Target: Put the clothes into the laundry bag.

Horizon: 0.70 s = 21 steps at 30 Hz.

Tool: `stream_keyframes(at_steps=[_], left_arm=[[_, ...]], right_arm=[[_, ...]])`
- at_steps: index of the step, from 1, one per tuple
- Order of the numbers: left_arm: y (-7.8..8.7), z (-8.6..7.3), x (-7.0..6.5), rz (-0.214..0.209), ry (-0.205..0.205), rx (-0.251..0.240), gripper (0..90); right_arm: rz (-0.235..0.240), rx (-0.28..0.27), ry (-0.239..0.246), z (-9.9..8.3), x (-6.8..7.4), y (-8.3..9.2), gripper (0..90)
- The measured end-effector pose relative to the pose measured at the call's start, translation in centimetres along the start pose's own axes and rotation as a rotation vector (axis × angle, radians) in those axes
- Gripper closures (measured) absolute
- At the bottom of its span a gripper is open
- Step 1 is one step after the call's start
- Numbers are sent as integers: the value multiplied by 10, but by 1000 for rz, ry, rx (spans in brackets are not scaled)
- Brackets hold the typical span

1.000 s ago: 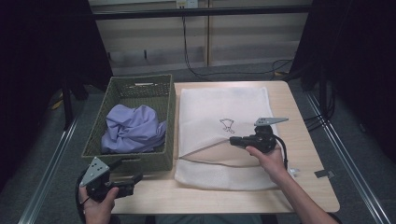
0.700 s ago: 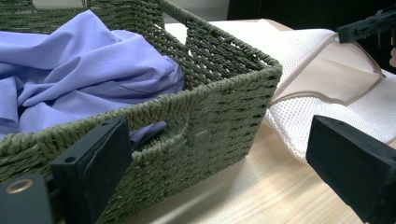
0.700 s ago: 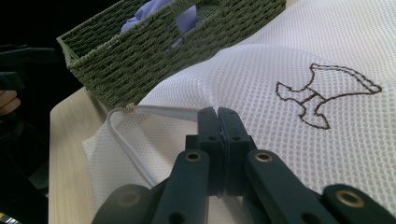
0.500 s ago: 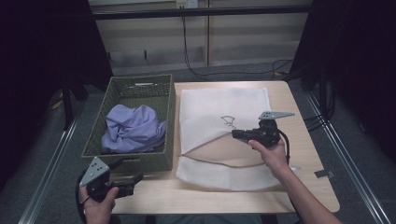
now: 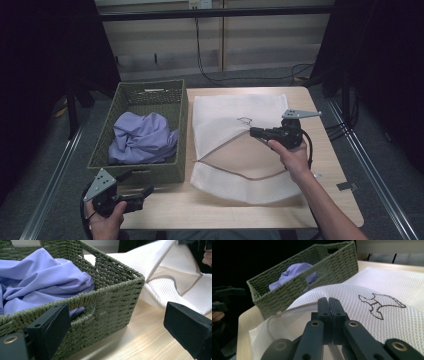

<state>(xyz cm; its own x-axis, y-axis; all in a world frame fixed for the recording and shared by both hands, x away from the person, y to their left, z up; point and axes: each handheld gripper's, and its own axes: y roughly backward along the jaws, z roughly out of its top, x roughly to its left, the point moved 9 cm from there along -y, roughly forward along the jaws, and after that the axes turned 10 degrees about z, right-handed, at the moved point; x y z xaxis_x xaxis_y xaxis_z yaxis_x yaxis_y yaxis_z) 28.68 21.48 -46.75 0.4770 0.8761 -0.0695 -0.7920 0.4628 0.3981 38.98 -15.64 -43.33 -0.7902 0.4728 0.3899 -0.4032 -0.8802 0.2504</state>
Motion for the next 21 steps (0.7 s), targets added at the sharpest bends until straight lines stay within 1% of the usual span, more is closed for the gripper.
stream_keyframes(at_steps=[4,6,8,9,12,13,14,15,16,17,18,20,21], left_arm=[[0,0,-1,-7,-3,-4,69],[2,2,-1,1,-4,-9,70],[5,5,-1,5,-5,-23,78],[6,7,-1,6,5,-28,77],[8,14,2,4,0,-33,82],[9,18,5,23,-19,-35,83],[8,23,6,37,-20,-40,82],[8,27,8,38,-30,-35,80],[8,31,10,45,-31,-44,82],[7,34,14,59,-38,-36,83],[5,37,17,64,-42,-25,83],[1,42,24,68,-26,-10,80],[-2,44,28,73,-7,5,80]], right_arm=[[2,-25,13,10,0,1,895],[6,-43,14,13,1,2,895],[3,-39,19,13,1,2,896],[3,-38,17,12,1,2,896],[0,-38,14,10,0,3,895],[3,-36,12,9,-1,3,895],[2,-34,9,8,-1,2,895],[3,-29,6,7,-1,2,895],[6,-25,2,5,-1,1,895],[7,-21,4,4,-1,0,895],[5,-17,2,3,-1,-1,895],[8,-8,4,1,-1,-3,896],[9,-10,2,1,-1,-3,895]])
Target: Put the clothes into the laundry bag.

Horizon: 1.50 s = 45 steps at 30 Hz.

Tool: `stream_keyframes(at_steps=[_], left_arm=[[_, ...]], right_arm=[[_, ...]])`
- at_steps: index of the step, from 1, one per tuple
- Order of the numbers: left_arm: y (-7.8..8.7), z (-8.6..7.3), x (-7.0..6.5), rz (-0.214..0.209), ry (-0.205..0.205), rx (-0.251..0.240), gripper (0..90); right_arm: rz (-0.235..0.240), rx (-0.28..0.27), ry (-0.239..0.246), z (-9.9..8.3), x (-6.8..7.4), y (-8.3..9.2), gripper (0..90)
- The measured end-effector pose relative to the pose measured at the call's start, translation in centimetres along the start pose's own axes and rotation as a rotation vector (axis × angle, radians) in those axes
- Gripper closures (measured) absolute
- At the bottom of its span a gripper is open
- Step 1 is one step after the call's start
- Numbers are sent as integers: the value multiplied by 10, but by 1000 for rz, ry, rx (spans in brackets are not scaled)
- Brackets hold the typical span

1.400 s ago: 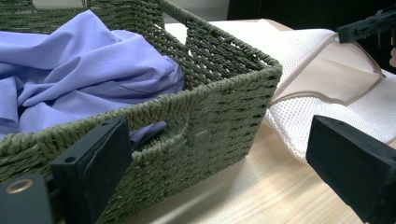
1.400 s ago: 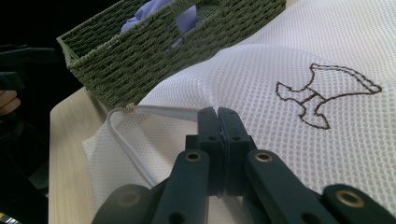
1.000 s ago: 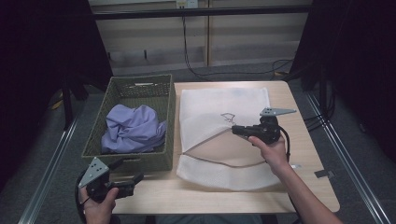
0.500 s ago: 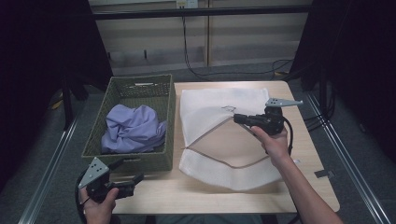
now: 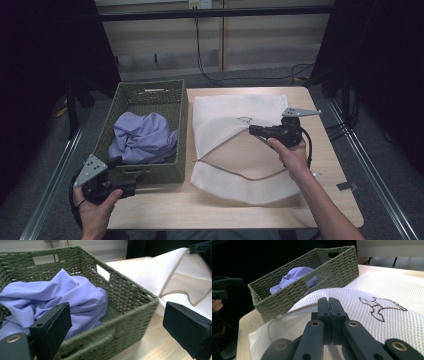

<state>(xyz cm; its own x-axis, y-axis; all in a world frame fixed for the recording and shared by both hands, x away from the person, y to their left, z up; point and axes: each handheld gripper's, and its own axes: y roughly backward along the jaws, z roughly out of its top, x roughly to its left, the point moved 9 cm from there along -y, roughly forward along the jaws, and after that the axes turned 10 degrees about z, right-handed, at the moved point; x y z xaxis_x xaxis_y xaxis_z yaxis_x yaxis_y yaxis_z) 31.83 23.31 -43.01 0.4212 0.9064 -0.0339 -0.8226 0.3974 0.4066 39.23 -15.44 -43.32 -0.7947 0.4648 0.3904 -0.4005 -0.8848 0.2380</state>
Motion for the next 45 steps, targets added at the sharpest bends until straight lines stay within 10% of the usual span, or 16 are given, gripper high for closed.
stream_keyframes(at_steps=[2,17,45], left_arm=[[-7,1,5,-30,48,49,84],[-52,32,41,35,-44,133,144],[-129,43,50,131,-139,331,78]], right_arm=[[0,1,0,0,0,0,896],[9,13,-4,-2,-1,-1,895],[8,30,-8,-5,-2,-3,896]])
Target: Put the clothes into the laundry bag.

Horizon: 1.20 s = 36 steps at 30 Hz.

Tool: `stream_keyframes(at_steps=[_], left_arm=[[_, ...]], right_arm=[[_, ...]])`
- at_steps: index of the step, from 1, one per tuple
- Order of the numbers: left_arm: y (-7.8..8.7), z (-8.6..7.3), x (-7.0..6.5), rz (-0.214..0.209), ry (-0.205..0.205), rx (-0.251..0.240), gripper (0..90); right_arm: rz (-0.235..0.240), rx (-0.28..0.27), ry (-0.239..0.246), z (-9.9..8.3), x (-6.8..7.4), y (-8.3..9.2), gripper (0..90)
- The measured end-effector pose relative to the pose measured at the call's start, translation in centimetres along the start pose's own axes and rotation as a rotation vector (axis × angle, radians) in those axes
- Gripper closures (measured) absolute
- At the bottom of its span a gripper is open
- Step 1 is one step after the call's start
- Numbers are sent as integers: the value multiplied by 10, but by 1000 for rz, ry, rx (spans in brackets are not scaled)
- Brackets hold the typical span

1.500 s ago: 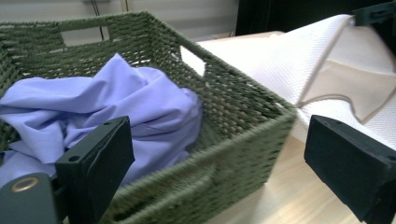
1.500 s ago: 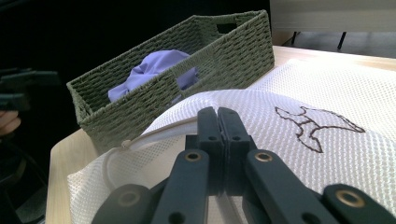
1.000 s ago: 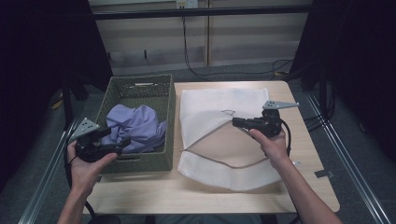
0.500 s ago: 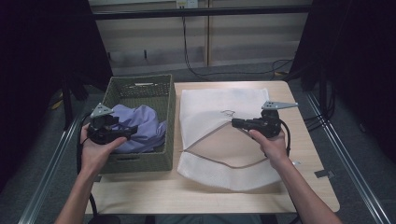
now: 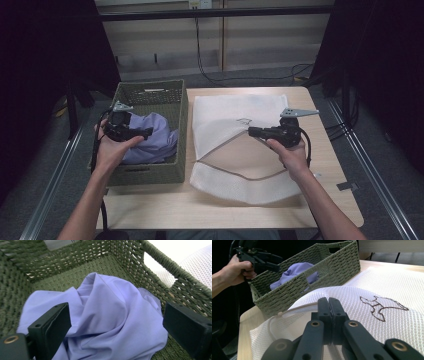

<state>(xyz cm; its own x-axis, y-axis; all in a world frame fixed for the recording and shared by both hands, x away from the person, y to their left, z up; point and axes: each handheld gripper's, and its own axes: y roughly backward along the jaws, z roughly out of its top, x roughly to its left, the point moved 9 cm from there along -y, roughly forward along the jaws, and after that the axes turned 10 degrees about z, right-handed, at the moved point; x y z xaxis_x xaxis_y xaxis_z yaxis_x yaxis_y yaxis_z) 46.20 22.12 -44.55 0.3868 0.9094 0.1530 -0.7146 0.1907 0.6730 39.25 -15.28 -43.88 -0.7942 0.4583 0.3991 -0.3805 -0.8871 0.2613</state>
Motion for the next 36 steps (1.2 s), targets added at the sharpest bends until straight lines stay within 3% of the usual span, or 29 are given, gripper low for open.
stream_keyframes(at_steps=[8,12,13,16,19,20,21,23,26,32,36], left_arm=[[-14,2,4,-15,4,18,78],[-24,-5,6,11,-65,78,79],[-26,-5,4,-9,-49,83,80],[-35,-9,1,-31,-57,99,79],[-41,-15,-6,-68,-92,138,79],[-43,-16,-8,-82,-77,135,76],[-44,-17,-8,-87,-94,145,73],[-48,-18,-10,-107,-76,142,73],[-50,-21,-8,-136,-97,169,82],[-57,-33,0,-155,-66,235,65],[-64,-44,1,-155,-93,307,50]], right_arm=[[6,5,0,-1,-1,-2,896],[9,12,-4,-2,-1,-3,895],[12,18,-8,-3,-1,-4,895],[13,28,-16,-4,-2,-5,895],[13,31,-16,-5,-2,-4,895],[13,30,-15,-4,-2,-4,895],[12,29,-15,-4,-3,-4,895],[6,28,-16,-4,-3,-4,895],[0,26,-16,-4,-3,-4,895],[-2,29,-13,-4,-4,-4,895],[0,35,-17,-5,-4,-5,894]])
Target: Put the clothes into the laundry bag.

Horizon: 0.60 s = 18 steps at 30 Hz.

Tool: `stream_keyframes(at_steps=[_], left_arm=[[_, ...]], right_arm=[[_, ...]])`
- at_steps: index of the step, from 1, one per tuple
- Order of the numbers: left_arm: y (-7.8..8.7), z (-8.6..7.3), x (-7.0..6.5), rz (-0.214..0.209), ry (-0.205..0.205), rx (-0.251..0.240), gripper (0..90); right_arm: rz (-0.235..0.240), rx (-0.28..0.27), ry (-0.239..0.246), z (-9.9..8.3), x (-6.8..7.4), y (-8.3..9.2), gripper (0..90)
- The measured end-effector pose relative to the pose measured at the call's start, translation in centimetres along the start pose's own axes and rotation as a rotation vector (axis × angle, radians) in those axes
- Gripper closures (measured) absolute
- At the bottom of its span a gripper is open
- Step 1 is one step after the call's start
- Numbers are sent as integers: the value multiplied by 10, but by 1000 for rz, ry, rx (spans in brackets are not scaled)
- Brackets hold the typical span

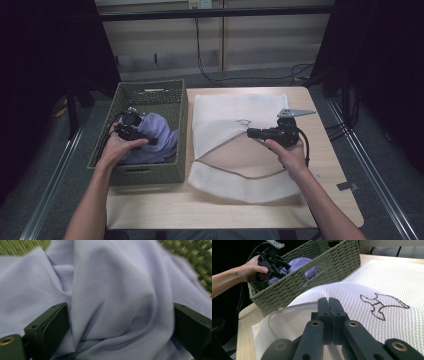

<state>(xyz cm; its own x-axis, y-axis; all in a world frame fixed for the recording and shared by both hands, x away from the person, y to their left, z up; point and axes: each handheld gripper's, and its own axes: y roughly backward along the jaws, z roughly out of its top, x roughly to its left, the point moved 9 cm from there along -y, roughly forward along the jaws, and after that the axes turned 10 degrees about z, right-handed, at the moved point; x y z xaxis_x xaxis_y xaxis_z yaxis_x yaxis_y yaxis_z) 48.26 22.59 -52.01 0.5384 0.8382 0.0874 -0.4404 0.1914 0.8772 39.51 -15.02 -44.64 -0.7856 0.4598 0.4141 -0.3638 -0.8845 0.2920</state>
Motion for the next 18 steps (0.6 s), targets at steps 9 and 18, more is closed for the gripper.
stream_keyframes(at_steps=[9,18], left_arm=[[-14,-8,11,53,-23,104,46],[-29,-22,11,75,-39,176,2]], right_arm=[[3,13,-2,-2,0,-2,894],[-9,1,10,-1,0,-1,894]])
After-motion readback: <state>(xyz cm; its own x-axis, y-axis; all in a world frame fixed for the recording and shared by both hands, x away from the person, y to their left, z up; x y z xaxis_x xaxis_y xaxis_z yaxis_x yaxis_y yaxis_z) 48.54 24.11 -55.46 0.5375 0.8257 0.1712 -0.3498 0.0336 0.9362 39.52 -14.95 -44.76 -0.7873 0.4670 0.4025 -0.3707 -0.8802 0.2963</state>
